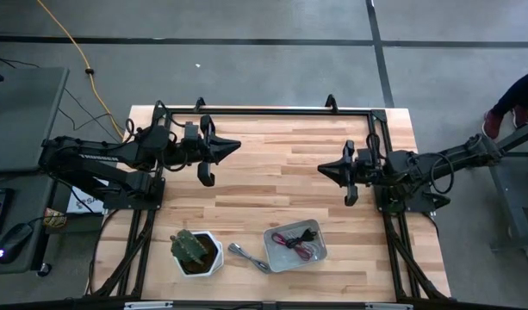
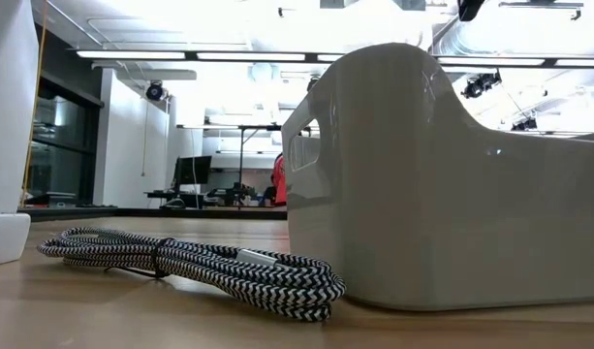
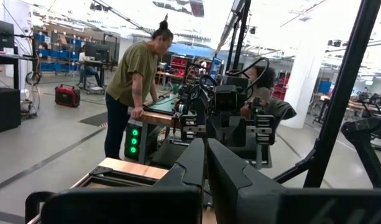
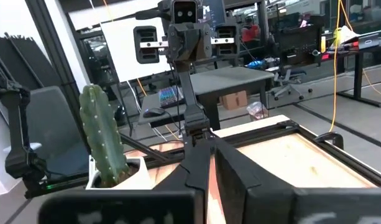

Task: Pick and place USB-C Cables
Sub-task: Put the black and white charger cable into the gray bin

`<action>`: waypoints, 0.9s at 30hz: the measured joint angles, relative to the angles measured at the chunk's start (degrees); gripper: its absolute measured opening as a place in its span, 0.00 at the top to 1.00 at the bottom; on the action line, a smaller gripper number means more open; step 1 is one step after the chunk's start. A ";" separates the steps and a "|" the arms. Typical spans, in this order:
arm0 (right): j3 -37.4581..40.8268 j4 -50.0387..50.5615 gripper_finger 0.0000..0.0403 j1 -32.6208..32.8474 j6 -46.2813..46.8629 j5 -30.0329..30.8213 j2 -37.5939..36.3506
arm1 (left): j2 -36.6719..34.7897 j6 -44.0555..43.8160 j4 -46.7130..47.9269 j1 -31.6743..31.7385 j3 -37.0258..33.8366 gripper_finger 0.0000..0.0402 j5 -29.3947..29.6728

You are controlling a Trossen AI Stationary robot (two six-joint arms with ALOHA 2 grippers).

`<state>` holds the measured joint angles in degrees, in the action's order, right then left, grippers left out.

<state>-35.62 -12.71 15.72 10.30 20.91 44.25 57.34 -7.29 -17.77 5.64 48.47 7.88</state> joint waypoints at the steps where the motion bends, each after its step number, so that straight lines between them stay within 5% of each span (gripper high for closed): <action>1: 0.00 0.00 0.96 0.01 -0.12 -0.02 0.00 | 0.00 0.00 0.00 -0.02 0.00 1.00 0.00; 27: 0.00 0.00 1.00 0.01 0.12 -0.83 0.00 | 1.00 0.00 -0.11 0.00 0.00 1.00 0.00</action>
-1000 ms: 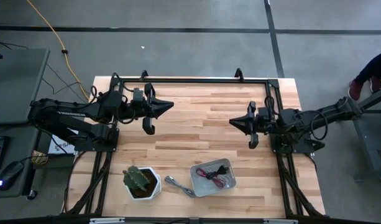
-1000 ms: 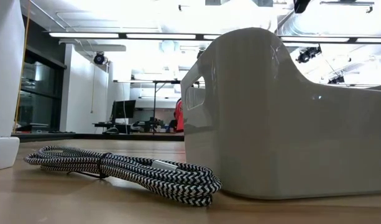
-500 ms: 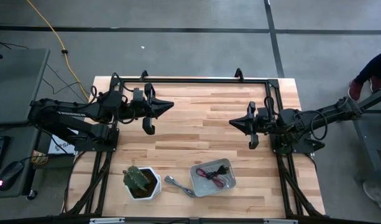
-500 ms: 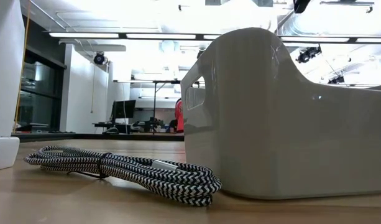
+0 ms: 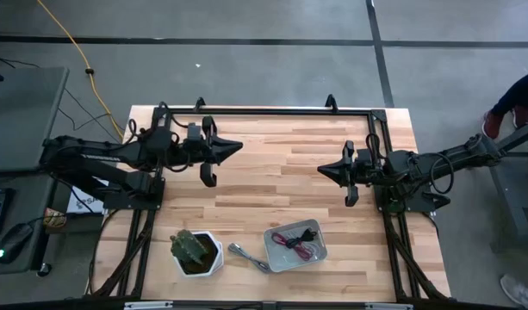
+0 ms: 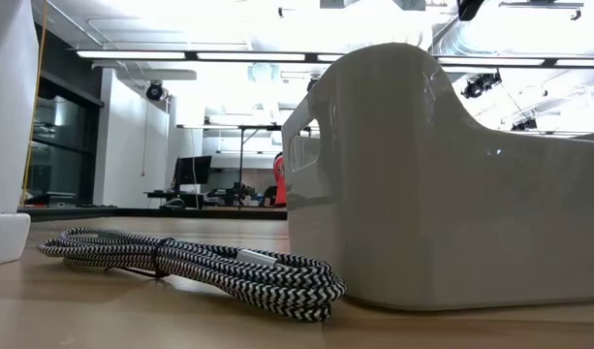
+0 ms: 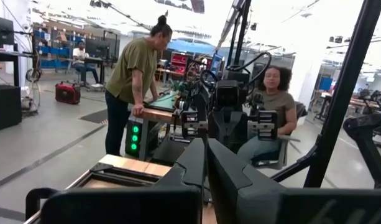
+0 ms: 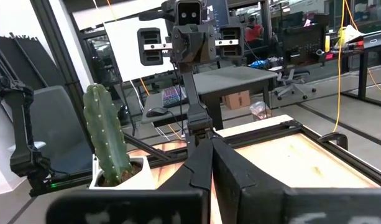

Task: Pick and place USB-C Cables
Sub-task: Put the black and white charger cable into the gray bin

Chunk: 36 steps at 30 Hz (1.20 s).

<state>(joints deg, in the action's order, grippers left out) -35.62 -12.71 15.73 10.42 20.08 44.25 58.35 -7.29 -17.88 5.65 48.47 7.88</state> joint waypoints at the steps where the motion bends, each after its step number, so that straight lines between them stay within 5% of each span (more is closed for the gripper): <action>1: 0.00 0.00 1.00 0.00 0.02 0.00 0.00 | 0.34 0.00 -0.09 -0.01 0.00 1.00 0.02; 22: 0.00 0.02 1.00 0.00 1.52 -1.47 -0.01 | 3.28 2.21 -0.17 -0.01 -0.02 0.84 0.28; 36: 0.00 0.02 1.00 0.00 1.55 -1.70 0.00 | 3.28 1.60 0.34 -0.02 0.39 0.50 -1.39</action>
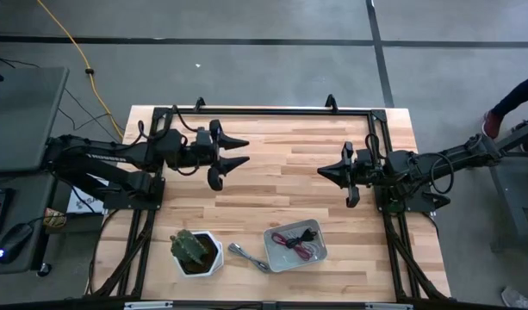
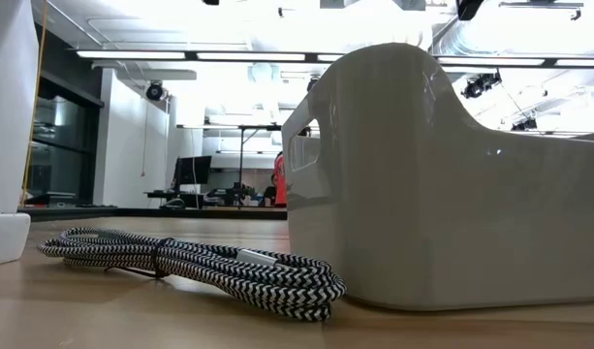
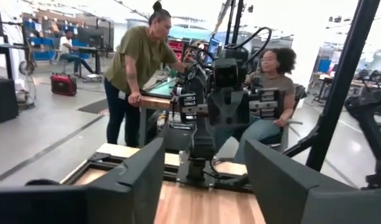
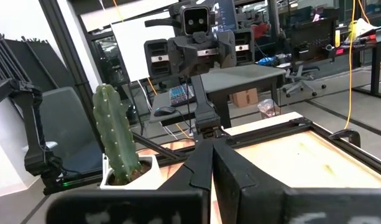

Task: Pick and place USB-C Cables
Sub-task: Put the black and white charger cable into the gray bin

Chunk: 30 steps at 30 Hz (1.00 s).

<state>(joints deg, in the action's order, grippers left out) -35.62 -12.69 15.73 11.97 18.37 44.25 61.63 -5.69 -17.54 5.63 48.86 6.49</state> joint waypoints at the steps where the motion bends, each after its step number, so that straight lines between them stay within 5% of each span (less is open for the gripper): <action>1: 0.00 0.00 1.00 0.00 -0.01 0.00 0.00 | 0.01 -0.11 0.09 0.00 0.37 0.48 -0.07; 8: 0.00 0.01 1.00 0.00 0.00 0.02 -0.01 | 3.98 0.66 9.15 0.10 9.31 0.39 -4.24; 20: 0.00 0.86 1.00 0.00 0.00 -0.93 0.00 | 26.54 7.80 59.31 -2.73 40.51 0.39 -15.66; 30: 0.00 2.02 1.00 0.00 0.02 -1.55 -0.02 | 39.39 8.02 69.97 -12.18 44.15 0.39 -23.74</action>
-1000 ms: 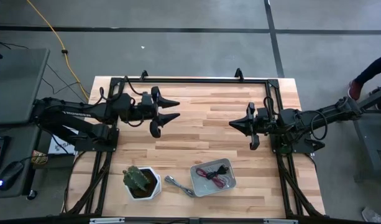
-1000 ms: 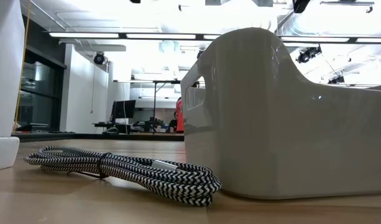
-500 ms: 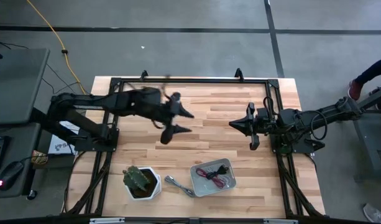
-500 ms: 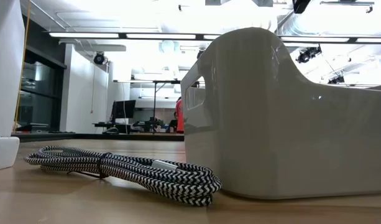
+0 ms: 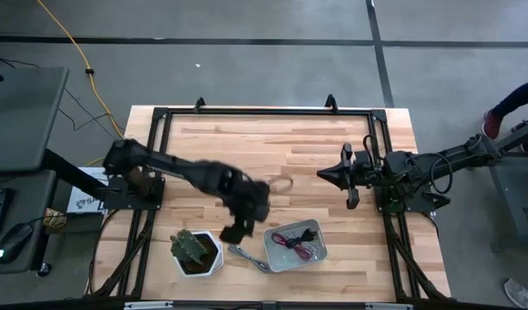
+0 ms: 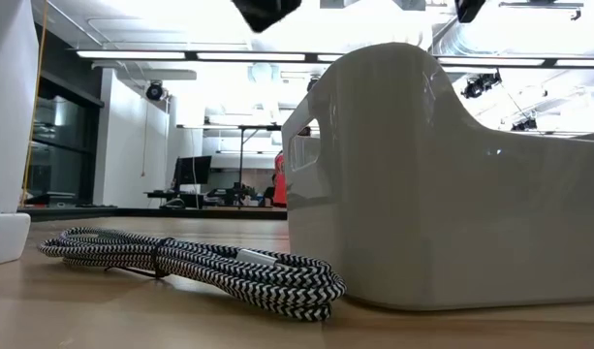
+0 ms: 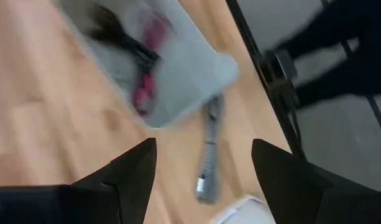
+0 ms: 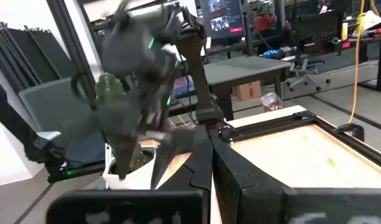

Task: Pick and place USB-C Cables
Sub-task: Put the black and white charger cable into the gray bin

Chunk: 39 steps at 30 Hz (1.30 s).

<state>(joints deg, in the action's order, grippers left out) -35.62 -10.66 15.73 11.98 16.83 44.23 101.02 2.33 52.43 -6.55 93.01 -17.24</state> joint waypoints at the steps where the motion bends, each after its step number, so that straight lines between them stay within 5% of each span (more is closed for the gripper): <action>1: 0.00 0.20 1.00 0.01 0.08 -0.39 0.00 | 1.27 0.19 0.17 -1.05 0.00 0.39 -0.42; 14: 0.00 2.43 1.00 0.00 1.69 -0.84 0.02 | 10.07 -3.28 0.39 -8.28 -0.02 0.39 -0.09; 26: 0.00 3.12 1.00 0.00 2.54 -1.28 0.01 | 12.20 -18.77 -0.16 -8.33 -0.02 0.39 4.84; 39: 0.00 4.84 1.00 0.00 3.02 -3.16 0.00 | 17.99 -23.16 -2.35 -13.24 -0.09 0.39 12.86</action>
<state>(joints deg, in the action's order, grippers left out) -35.62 -5.82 15.73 15.00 13.66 44.23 119.01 -20.84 50.08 -19.79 92.92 -4.39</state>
